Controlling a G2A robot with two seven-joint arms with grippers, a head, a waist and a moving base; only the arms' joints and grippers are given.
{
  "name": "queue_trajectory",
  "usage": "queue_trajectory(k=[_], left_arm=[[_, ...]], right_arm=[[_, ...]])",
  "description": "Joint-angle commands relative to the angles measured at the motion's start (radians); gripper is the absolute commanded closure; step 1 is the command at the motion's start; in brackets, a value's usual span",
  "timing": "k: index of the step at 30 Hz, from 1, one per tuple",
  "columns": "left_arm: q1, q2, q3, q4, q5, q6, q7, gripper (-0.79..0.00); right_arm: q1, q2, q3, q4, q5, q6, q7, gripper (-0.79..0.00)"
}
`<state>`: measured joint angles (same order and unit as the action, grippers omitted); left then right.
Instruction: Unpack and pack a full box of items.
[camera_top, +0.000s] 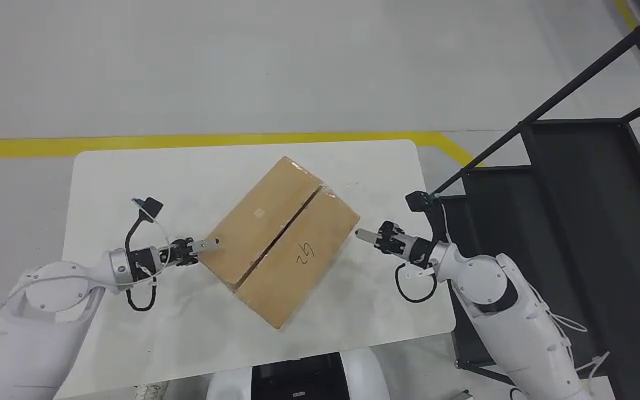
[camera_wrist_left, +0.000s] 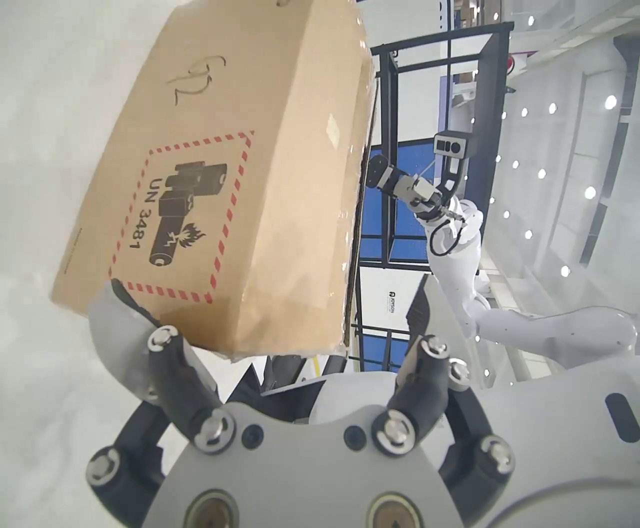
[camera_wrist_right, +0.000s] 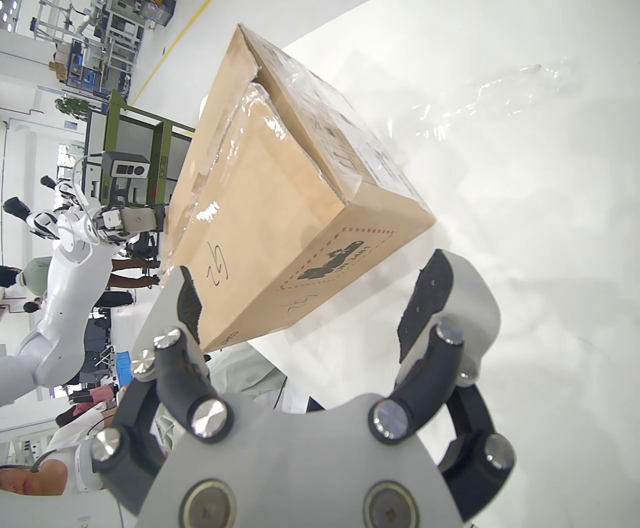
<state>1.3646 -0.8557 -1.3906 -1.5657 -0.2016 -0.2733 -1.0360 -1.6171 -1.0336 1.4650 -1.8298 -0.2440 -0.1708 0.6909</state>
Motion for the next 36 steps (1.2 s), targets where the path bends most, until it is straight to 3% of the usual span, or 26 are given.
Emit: queue_trajectory(k=[1, 6, 11, 18, 23, 36], left_arm=[[-0.014, -0.003, -0.003, 0.022, -0.011, 0.002, 0.04, -0.785], [-0.05, -0.012, 0.015, 0.054, -0.043, 0.001, 0.081, -0.785], [-0.074, -0.01, 0.03, 0.056, -0.003, 0.028, 0.013, -0.785], [-0.025, 0.012, -0.008, 0.014, 0.068, 0.084, -0.137, -0.785], [0.004, 0.013, -0.021, -0.027, -0.021, 0.061, -0.169, -0.785], [-0.08, -0.004, 0.059, 0.041, -0.045, 0.041, -0.13, -0.785]], right_arm=[[-0.003, 0.001, 0.004, 0.001, 0.0, -0.002, 0.0, -0.785], [0.002, 0.0, 0.005, 0.006, -0.004, -0.027, -0.041, -0.785], [0.024, -0.003, 0.005, 0.032, -0.012, -0.048, -0.093, -0.785], [0.083, -0.01, -0.04, 0.095, -0.079, -0.14, -0.173, -0.785], [0.162, -0.021, -0.103, 0.175, -0.124, -0.183, -0.224, -0.785], [0.244, -0.031, -0.165, 0.267, -0.053, -0.206, -0.124, -0.785]])
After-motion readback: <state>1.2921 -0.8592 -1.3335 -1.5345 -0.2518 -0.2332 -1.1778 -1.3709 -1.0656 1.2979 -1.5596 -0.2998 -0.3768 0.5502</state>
